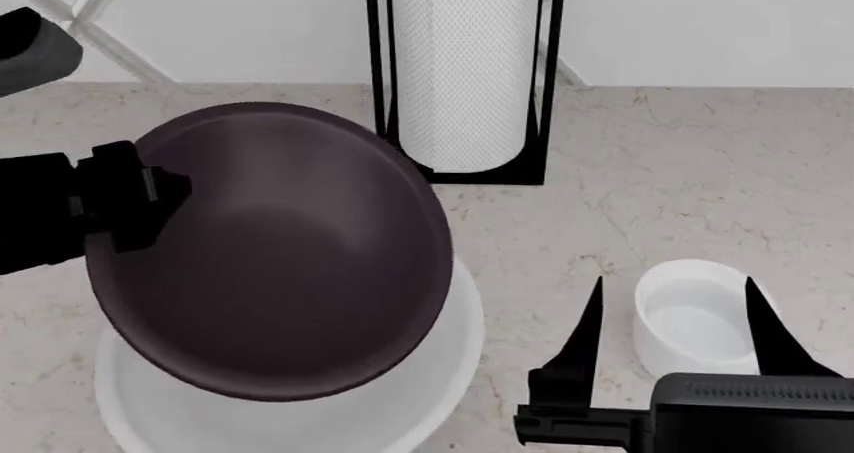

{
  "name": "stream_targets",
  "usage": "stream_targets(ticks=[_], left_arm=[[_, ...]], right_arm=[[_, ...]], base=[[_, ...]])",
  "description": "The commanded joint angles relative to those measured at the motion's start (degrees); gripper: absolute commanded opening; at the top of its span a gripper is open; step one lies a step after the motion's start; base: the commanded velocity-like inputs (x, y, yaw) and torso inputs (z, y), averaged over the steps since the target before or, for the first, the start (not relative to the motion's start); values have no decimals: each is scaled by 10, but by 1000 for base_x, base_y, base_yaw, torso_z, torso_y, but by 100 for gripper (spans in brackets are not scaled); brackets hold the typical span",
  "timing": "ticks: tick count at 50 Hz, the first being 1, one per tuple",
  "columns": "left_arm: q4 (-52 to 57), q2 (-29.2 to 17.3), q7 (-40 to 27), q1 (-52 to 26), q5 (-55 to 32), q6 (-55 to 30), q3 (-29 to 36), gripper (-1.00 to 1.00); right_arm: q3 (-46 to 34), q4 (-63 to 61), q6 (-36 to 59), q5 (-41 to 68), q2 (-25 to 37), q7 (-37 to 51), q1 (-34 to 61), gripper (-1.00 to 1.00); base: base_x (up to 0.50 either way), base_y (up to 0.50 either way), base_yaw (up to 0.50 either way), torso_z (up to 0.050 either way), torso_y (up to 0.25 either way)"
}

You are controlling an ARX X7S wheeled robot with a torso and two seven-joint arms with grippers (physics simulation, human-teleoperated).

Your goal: Stack the bowls from largest to smallest.

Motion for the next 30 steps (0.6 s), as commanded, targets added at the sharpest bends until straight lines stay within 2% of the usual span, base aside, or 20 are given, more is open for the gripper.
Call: stream_targets(ticks=[1,30], left_arm=[[-4,4,-88,5,-9,17,7,-100],[9,-5,-68,44,-2,36,10,-100]], right_arm=[[-1,0,0,1,1,2,-2,100],[-5,1,4,3,4,5,3,100]], base=[[0,0,0,0,0],[0,0,0,0,0]])
